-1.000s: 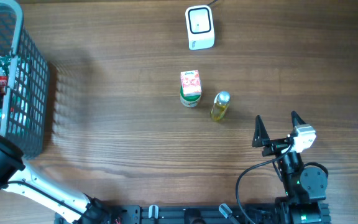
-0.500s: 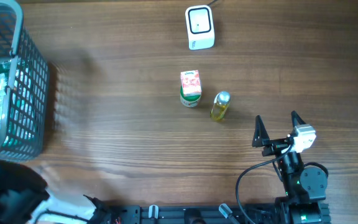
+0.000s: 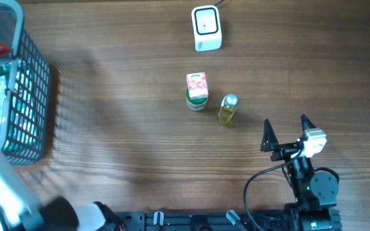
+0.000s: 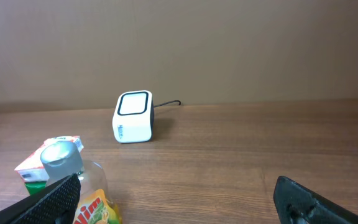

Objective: Scan the item barcode

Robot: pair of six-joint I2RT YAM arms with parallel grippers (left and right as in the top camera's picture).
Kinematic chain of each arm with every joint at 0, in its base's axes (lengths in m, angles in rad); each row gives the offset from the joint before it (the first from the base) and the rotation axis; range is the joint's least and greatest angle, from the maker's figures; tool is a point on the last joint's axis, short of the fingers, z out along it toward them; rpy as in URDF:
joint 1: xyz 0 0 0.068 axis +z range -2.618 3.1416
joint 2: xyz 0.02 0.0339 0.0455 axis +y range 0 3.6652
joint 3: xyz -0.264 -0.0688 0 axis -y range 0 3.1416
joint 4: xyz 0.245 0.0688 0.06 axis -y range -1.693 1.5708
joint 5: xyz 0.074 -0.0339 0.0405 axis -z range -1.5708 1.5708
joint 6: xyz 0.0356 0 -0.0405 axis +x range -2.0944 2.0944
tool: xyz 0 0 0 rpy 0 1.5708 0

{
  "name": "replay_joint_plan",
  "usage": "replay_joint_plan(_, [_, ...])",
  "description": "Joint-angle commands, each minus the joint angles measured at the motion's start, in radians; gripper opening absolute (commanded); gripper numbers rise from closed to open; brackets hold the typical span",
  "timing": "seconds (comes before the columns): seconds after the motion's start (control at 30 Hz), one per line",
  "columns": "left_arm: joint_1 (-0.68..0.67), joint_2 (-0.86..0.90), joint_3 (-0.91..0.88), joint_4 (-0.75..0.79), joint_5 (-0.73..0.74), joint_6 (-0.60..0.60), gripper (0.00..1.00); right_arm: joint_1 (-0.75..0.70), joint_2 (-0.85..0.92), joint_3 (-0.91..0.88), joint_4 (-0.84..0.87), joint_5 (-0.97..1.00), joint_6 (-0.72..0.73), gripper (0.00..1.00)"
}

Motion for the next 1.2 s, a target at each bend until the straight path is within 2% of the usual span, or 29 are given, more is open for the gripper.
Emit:
replay_joint_plan(0.0, [-0.206, -0.088, 0.007, -0.122, -0.030, -0.073, 0.04, 0.000, -0.006, -0.001, 0.003, 0.002, 0.004, 1.00])
replay_joint_plan(0.1, [-0.402, -0.046, -0.063, -0.214, -0.082, -0.146, 0.04, 0.000, -0.006, -0.001, 0.003, 0.002, 0.003, 1.00])
replay_joint_plan(0.23, [-0.610, 0.040, -0.251, -0.180, -0.169, -0.241, 0.04, 0.000, -0.006, -0.001, 0.003, 0.002, 0.004, 1.00])
replay_joint_plan(0.37, [-0.777, 0.136, -0.464, -0.019, -0.201, -0.381, 0.04, 0.000, -0.006, -0.001, 0.003, 0.002, 0.003, 1.00])
replay_joint_plan(0.53, [-0.940, 0.256, -0.691, 0.290, -0.221, -0.413, 0.05, 0.000, -0.006, -0.001, 0.003, 0.002, 0.003, 1.00])
replay_joint_plan(0.57, [-0.961, 0.275, -0.710, 0.326, -0.236, -0.413, 0.09, 0.000, -0.006, -0.001, 0.003, 0.002, 0.004, 1.00])
replay_joint_plan(0.6, [-0.980, 0.293, -0.716, 0.352, -0.251, -0.412, 0.28, 0.000, -0.006, -0.001, 0.003, 0.002, 0.003, 1.00])
replay_joint_plan(0.63, [-0.991, 0.303, -0.716, 0.365, -0.257, -0.407, 0.57, 0.000, -0.006, -0.001, 0.003, 0.002, 0.003, 1.00])
replay_joint_plan(0.7, [-1.001, 0.306, -0.716, 0.373, -0.272, -0.405, 0.92, 0.000, -0.006, -0.001, 0.003, 0.002, 0.004, 1.00])
replay_joint_plan(0.73, [-1.001, 0.306, -0.716, 0.370, -0.288, -0.405, 1.00, 0.000, -0.006, -0.001, 0.003, 0.002, 0.003, 1.00])
replay_joint_plan(0.9, [-0.988, 0.274, -0.715, 0.334, -0.321, -0.404, 1.00, 0.000, -0.006, -0.001, 0.003, 0.002, 0.003, 1.00])
replay_joint_plan(1.17, [-0.969, 0.094, -0.715, 0.327, -0.339, -0.401, 1.00, 0.000, -0.006, -0.001, 0.003, 0.002, 0.004, 1.00])
